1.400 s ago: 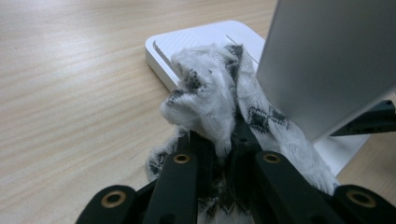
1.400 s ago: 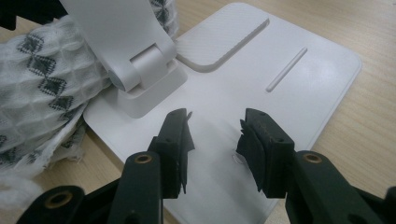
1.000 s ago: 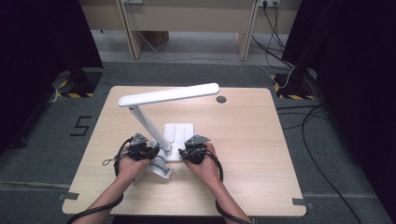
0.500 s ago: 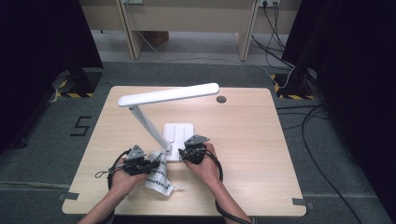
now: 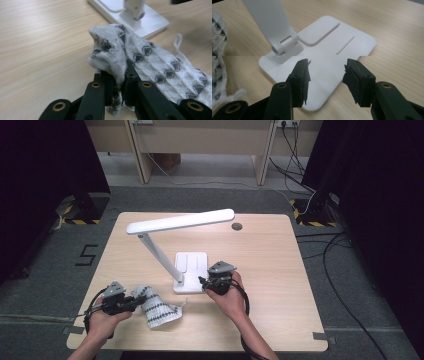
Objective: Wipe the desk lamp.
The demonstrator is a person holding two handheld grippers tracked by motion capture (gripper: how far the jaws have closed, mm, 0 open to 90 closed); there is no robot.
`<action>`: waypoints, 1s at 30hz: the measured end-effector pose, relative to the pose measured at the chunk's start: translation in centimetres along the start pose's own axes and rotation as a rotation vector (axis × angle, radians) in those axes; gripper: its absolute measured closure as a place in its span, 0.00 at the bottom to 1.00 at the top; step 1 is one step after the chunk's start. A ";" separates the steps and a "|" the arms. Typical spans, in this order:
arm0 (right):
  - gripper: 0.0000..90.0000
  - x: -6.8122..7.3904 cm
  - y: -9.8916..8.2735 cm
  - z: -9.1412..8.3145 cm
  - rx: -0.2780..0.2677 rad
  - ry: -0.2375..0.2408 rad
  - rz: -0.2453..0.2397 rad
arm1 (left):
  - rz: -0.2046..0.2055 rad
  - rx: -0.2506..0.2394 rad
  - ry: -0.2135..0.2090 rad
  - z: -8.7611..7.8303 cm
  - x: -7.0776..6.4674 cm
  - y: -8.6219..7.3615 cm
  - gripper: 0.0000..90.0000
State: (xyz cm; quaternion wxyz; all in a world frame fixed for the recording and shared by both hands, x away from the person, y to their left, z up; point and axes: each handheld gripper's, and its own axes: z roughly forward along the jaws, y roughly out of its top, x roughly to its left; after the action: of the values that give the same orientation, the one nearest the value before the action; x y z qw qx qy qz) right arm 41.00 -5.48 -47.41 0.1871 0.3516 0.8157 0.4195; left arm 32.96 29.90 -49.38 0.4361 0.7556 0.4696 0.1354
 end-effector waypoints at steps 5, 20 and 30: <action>0.60 -0.7 -0.9 -2.1 -0.005 -0.020 0.013 | -0.057 -0.010 0.022 -0.1 1.1 -0.7 0.88; 0.59 -2.5 -4.2 -4.6 0.014 -0.079 0.049 | -0.053 0.072 0.109 1.9 5.2 2.2 0.88; 0.59 -3.1 -5.1 -5.2 0.000 -0.118 0.064 | -0.085 0.042 0.189 4.1 8.0 4.2 0.87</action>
State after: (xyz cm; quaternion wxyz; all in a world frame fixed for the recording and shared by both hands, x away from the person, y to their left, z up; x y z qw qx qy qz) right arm 37.82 -12.67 -48.52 0.2212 0.4016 0.7917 0.4038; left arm 42.18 33.57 -50.10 0.3793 0.7278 0.5430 0.1777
